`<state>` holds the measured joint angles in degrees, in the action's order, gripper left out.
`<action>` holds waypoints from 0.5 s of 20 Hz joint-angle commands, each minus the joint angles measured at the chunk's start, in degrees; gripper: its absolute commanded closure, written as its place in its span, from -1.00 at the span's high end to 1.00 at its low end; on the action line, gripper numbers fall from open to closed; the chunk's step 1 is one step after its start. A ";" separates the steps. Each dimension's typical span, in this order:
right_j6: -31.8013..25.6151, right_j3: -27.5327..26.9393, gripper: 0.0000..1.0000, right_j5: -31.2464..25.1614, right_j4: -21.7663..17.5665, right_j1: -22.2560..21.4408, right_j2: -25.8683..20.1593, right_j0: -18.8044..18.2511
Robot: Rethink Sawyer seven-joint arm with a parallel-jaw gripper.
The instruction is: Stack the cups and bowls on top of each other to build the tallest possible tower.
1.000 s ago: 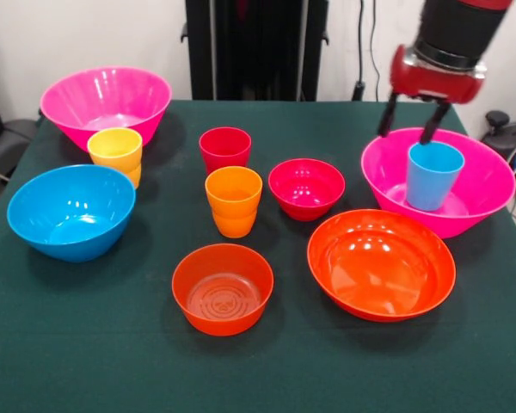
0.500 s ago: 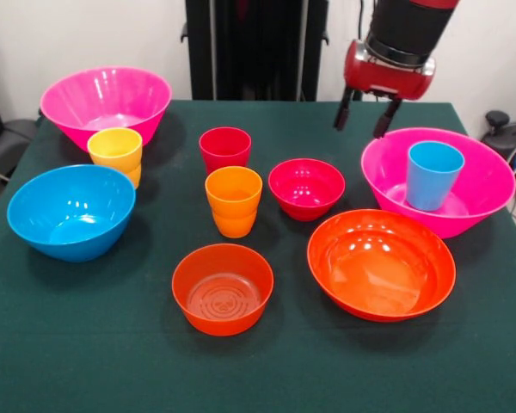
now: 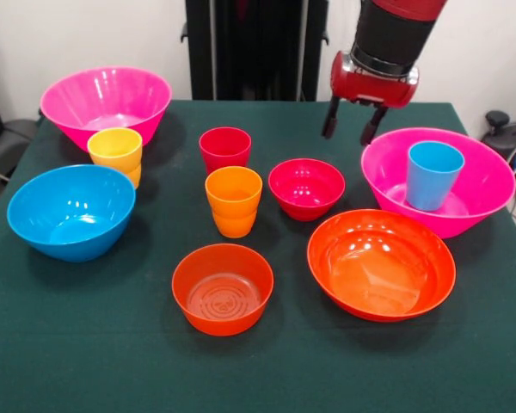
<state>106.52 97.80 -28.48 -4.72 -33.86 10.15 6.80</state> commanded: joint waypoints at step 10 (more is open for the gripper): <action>-1.65 0.38 1.00 8.34 -9.12 6.00 -8.92 -3.94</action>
<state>106.52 97.87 -23.85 -9.39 -32.79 8.67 4.92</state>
